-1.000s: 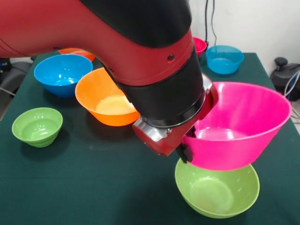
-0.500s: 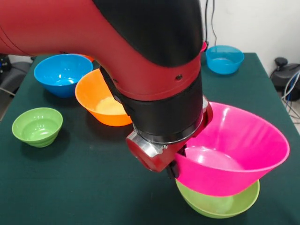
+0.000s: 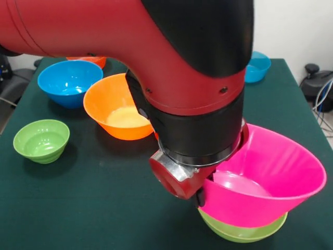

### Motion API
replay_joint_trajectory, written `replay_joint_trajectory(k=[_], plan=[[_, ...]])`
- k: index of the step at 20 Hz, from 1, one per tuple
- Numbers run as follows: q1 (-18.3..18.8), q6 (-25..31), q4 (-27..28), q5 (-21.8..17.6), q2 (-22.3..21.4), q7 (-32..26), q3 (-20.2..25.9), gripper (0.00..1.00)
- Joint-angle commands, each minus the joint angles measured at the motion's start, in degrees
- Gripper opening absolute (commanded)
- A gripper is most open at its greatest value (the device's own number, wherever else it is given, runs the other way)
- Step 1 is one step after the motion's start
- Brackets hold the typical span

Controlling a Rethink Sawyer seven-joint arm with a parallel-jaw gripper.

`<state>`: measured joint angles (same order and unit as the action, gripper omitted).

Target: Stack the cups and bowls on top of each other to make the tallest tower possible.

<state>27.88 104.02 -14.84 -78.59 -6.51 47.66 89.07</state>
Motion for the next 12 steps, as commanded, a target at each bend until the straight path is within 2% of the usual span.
replay_joint_trajectory(k=[1,7,12], plan=[[-0.2,5.5,3.4,-9.0,-2.6,-14.4,4.8,0.00],[-0.6,9.8,3.1,-12.9,-2.5,-10.3,5.5,0.00],[-1.0,11.9,3.6,-16.2,-2.0,-7.6,8.0,0.00]])
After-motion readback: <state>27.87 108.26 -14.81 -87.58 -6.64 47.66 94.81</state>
